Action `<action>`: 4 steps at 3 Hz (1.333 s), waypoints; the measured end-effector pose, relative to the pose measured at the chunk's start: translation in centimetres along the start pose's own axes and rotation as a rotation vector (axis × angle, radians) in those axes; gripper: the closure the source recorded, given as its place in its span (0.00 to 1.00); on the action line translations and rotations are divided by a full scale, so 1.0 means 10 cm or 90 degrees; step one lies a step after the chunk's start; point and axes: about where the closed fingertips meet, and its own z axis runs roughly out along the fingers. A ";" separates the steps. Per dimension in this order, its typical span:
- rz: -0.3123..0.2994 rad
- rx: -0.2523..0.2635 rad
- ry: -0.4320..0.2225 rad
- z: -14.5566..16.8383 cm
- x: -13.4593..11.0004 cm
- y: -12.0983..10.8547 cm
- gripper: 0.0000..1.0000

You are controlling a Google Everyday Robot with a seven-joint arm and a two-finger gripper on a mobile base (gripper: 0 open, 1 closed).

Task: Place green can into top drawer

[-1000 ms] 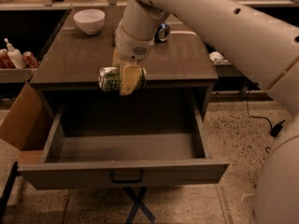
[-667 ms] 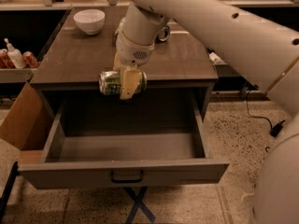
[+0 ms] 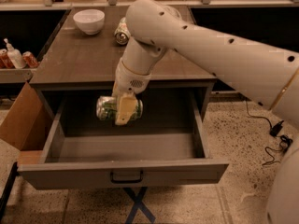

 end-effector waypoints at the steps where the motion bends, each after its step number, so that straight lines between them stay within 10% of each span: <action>1: 0.044 -0.026 -0.013 0.42 0.10 0.07 1.00; 4: 0.197 0.001 0.014 1.08 0.44 0.00 1.00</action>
Offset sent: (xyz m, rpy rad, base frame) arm 0.0136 0.0140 -0.1179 -0.0375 0.1271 -0.2196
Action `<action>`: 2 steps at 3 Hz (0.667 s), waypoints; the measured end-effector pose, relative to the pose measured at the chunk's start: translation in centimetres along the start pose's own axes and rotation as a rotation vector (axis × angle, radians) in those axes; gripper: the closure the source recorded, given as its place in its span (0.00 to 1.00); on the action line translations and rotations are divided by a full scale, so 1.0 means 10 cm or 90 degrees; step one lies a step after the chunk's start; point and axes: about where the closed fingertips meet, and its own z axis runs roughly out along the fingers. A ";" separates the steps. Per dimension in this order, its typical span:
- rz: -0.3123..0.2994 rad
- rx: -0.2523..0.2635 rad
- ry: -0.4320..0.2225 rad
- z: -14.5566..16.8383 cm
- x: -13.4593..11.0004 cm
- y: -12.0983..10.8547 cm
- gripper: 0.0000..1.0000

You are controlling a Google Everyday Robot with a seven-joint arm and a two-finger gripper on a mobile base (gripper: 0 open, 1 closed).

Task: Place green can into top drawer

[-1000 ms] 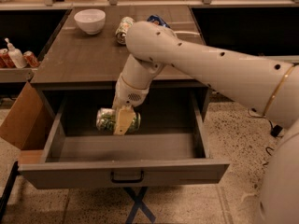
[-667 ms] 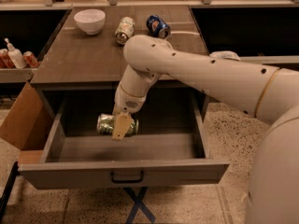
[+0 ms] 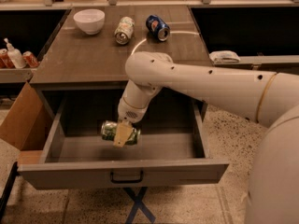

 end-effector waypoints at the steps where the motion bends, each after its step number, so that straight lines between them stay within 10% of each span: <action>1: 0.046 -0.006 -0.003 0.18 0.12 0.03 0.82; 2: 0.074 -0.011 -0.003 0.28 0.20 0.04 0.58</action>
Offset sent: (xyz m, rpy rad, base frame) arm -0.0092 -0.0123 -0.0443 -0.0080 0.0859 -0.1440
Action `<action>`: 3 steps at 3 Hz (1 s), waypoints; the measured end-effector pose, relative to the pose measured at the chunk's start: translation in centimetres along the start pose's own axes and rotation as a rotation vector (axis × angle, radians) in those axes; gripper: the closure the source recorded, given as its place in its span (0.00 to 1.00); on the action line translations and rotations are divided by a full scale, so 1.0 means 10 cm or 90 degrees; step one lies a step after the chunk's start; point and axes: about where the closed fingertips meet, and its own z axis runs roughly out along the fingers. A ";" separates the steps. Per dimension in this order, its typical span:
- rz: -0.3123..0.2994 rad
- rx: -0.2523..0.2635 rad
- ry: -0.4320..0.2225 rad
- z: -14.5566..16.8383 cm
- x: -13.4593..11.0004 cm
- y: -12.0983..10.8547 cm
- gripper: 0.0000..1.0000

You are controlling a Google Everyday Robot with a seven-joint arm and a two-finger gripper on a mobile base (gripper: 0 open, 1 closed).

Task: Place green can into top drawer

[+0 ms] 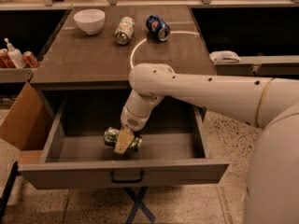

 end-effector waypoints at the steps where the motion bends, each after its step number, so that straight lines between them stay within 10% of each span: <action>1: 0.014 0.003 0.002 -0.02 0.05 -0.02 0.36; 3: 0.018 0.015 -0.005 -0.11 0.12 -0.04 0.00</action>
Offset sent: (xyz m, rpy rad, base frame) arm 0.0055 -0.0193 0.0057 -0.0044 -0.0051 -0.0457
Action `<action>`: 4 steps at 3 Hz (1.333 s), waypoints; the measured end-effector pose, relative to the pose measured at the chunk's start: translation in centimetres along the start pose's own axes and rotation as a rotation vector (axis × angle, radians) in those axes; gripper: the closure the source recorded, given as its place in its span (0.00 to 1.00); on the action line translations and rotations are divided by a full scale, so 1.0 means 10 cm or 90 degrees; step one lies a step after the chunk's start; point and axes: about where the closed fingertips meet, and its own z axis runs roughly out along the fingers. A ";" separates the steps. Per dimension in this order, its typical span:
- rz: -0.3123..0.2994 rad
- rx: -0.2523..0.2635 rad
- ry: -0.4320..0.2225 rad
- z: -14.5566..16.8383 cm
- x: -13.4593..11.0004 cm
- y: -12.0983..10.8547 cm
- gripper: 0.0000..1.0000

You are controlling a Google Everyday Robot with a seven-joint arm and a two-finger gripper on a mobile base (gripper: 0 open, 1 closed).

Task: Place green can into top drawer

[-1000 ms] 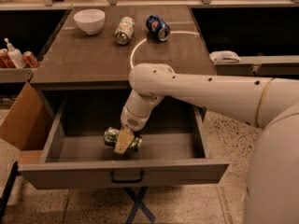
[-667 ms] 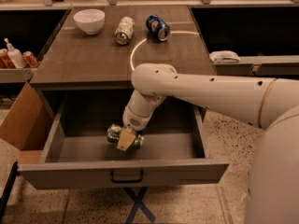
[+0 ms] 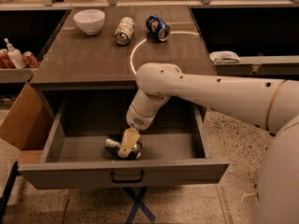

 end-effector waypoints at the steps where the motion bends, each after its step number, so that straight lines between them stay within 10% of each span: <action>1: -0.001 0.020 -0.022 -0.10 0.07 0.02 0.00; 4: 0.047 0.086 -0.078 -0.64 0.67 0.15 0.00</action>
Offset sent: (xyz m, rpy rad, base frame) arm -0.0213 -0.0692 0.0289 0.0998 -0.1183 -0.1169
